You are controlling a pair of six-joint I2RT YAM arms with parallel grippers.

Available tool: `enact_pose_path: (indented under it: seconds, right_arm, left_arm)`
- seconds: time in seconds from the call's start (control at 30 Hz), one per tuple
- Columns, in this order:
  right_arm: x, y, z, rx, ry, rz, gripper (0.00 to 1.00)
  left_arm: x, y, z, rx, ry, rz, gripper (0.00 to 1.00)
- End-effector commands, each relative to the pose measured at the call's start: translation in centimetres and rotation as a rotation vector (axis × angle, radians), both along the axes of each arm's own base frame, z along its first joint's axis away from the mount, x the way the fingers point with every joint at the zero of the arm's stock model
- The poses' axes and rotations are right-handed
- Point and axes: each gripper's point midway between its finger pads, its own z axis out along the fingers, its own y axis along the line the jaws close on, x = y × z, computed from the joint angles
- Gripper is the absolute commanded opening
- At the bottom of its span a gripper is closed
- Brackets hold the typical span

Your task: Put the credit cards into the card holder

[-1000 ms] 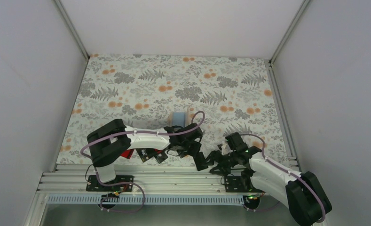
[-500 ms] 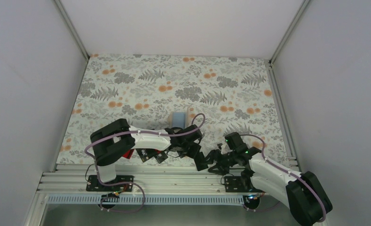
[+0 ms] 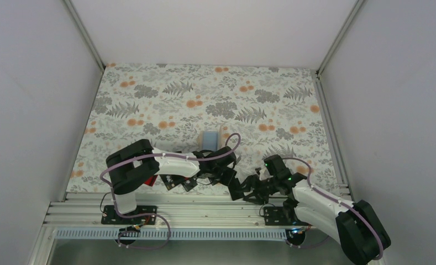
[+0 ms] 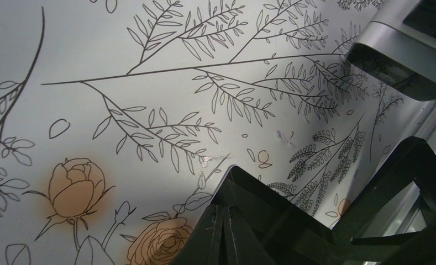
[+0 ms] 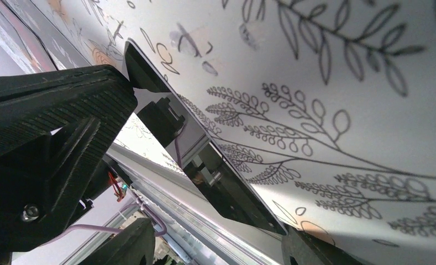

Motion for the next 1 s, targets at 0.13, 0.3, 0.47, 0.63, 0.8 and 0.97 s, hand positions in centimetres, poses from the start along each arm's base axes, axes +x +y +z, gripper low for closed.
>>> enact_pose_path:
  seconds: [0.13, 0.3, 0.47, 0.63, 0.8, 0.97]
  right_arm:
    - [-1.3, 0.0, -1.4, 0.021, -0.007, 0.041, 0.56]
    - [-1.1, 0.4, -0.6, 0.053, -0.027, 0.043, 0.52]
    - [-0.9, 0.6, 0.3, 0.072, -0.046, 0.047, 0.51]
    - [-0.8, 0.7, 0.8, 0.087, -0.052, 0.040, 0.49]
    - [-0.4, 0.9, 1.5, 0.097, -0.063, 0.031, 0.47]
    - [-0.3, 0.9, 1.4, 0.089, -0.065, 0.030, 0.43]
  left_arm:
    - [-1.5, 2.7, -3.4, 0.104, 0.062, -0.005, 0.02]
    - [-1.6, 2.8, -3.7, 0.104, 0.064, -0.006, 0.02]
    - [-1.7, 2.7, -3.9, 0.104, 0.068, -0.011, 0.02]
    - [-1.8, 2.8, -4.0, 0.106, 0.069, -0.011, 0.02]
    - [-1.7, 2.7, -3.9, 0.101, 0.066, -0.010, 0.02]
    - [-1.7, 2.7, -4.0, 0.100, 0.067, -0.012, 0.02]
